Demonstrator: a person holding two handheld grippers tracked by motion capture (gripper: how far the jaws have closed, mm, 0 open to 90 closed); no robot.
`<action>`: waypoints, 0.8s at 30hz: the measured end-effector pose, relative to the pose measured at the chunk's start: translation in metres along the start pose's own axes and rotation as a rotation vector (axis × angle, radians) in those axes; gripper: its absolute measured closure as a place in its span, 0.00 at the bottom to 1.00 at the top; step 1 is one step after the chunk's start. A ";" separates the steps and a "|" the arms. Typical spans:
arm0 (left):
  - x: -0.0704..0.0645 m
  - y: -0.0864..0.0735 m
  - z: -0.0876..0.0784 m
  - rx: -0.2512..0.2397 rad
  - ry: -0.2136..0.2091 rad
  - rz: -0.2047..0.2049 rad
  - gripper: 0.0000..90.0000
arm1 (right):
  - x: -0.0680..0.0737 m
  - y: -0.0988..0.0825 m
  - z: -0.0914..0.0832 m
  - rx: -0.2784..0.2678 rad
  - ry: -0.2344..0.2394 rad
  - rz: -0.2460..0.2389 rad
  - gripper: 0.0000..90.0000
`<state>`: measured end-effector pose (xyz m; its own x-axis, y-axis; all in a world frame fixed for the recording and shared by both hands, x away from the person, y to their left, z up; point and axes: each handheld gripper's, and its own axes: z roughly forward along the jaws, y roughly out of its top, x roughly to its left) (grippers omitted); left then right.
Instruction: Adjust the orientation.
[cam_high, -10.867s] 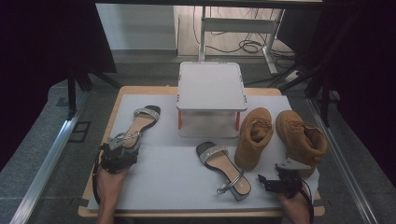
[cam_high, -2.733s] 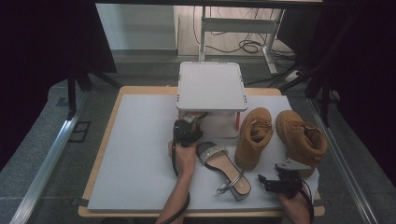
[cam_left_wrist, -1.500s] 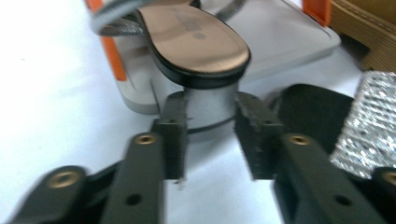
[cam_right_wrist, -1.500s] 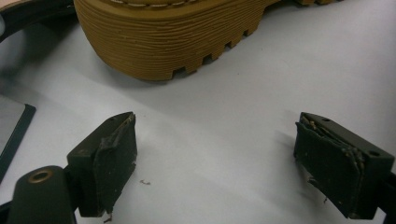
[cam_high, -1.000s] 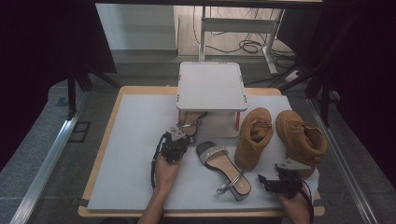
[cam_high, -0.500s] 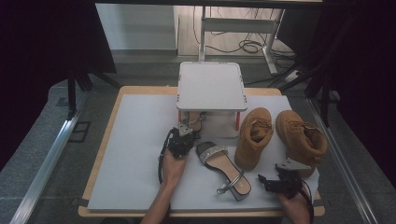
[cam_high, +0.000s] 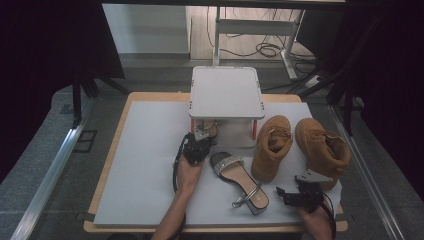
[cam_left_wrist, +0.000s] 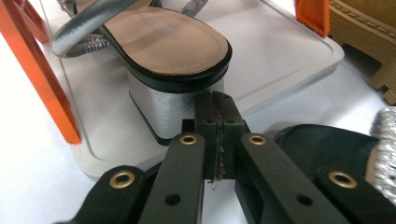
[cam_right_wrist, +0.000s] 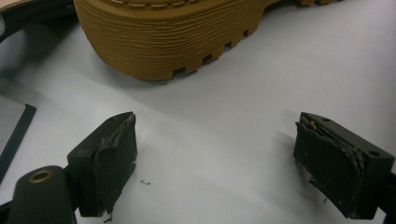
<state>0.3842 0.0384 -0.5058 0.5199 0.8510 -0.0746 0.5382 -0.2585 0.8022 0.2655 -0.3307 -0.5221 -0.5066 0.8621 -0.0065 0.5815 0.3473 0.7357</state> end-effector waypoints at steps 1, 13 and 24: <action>0.001 0.000 0.000 0.000 0.000 -0.006 1.00 | 0.000 0.000 0.000 0.000 0.000 0.000 0.15; 0.004 0.002 0.006 0.009 0.002 -0.011 1.00 | 0.000 0.000 0.000 0.000 0.000 0.000 0.15; 0.005 0.003 0.002 0.003 0.000 -0.008 0.95 | 0.000 0.000 0.000 0.000 0.000 0.000 0.15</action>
<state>0.3897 0.0407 -0.5050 0.5156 0.8530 -0.0807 0.5441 -0.2532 0.7999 0.2654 -0.3307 -0.5222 -0.5067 0.8621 -0.0063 0.5814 0.3471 0.7358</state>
